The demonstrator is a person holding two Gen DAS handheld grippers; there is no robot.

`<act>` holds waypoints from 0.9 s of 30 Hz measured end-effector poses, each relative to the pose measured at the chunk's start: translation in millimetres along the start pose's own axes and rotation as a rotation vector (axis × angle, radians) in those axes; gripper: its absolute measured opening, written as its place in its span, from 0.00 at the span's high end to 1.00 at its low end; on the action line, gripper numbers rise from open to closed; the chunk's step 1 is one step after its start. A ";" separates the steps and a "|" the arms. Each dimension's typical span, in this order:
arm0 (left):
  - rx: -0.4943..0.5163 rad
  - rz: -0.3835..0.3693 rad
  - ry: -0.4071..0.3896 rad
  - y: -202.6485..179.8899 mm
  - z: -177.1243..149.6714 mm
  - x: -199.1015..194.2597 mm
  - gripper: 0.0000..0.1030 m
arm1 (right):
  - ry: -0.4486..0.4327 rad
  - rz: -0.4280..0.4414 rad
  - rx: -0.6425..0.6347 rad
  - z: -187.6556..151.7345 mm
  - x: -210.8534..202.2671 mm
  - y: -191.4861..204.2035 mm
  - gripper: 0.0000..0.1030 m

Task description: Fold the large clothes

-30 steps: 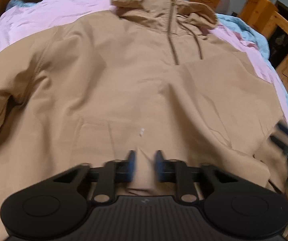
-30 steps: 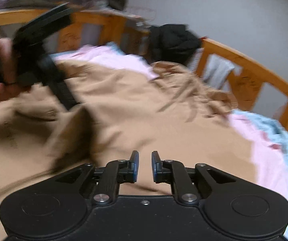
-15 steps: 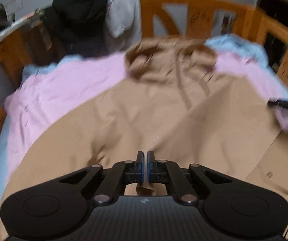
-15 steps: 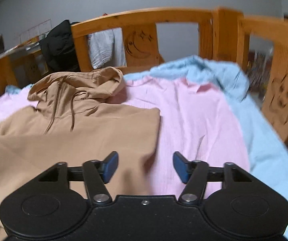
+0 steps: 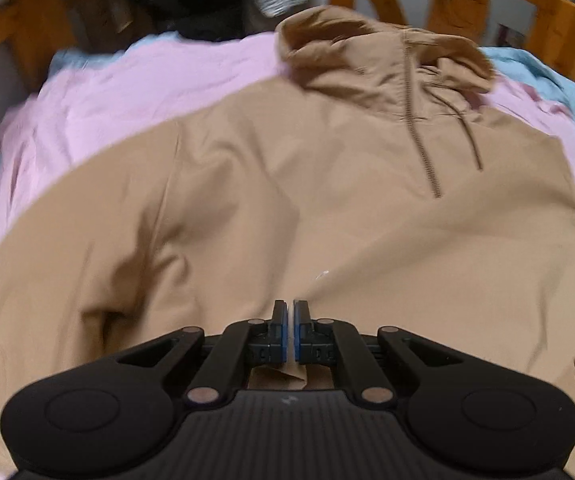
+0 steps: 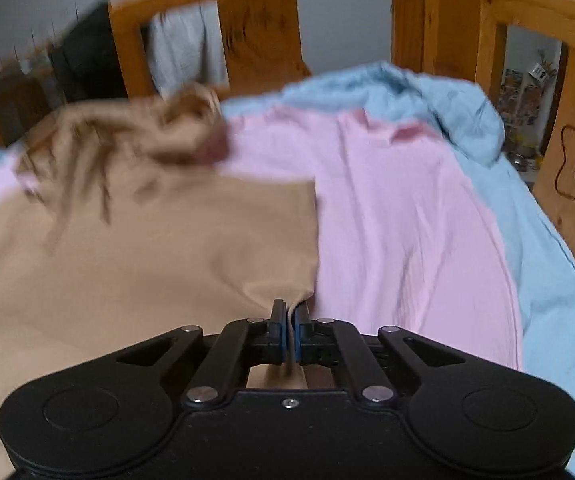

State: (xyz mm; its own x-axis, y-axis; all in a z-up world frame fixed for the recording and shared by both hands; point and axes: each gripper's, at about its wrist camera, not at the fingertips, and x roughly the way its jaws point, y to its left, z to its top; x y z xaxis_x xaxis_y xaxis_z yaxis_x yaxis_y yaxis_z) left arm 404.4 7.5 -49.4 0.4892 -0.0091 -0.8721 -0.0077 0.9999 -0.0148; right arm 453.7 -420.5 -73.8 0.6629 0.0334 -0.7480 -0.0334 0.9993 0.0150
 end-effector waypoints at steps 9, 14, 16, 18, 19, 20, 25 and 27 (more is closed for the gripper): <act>-0.180 -0.061 -0.121 25.5 -13.0 -61.2 0.22 | -0.141 -0.065 -0.129 -14.1 -23.8 15.3 0.61; -0.226 -0.040 -0.132 56.5 -61.4 -118.7 0.10 | -0.246 0.018 -0.219 -20.1 -58.5 39.0 0.33; -0.309 -0.017 -0.109 80.5 -89.3 -139.3 0.06 | -0.265 0.068 -0.265 -22.3 -70.0 53.8 0.23; -0.424 0.037 -0.089 113.2 -123.7 -158.6 0.04 | -0.274 0.132 -0.287 -22.7 -81.3 69.6 0.16; -0.468 0.070 -0.082 125.4 -135.3 -163.8 0.04 | -0.276 0.171 -0.290 -22.3 -85.5 78.2 0.12; -0.541 0.125 -0.079 142.4 -151.6 -169.7 0.04 | -0.277 0.201 -0.295 -21.5 -88.8 87.6 0.10; -0.965 0.210 -0.325 207.8 -219.4 -180.8 0.03 | -0.297 0.339 -0.328 -27.5 -108.3 139.2 0.03; -1.092 0.212 -0.392 229.2 -232.8 -169.7 0.03 | -0.282 0.374 -0.342 -32.7 -112.0 156.8 0.03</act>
State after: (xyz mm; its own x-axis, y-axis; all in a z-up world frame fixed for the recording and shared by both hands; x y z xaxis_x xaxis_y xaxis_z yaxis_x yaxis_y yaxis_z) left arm 116.5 234.9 -18.7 0.6215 0.3511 -0.7003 -0.7703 0.4367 -0.4647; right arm 349.7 -268.0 -9.5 0.7313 0.4331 -0.5270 -0.5128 0.8585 -0.0062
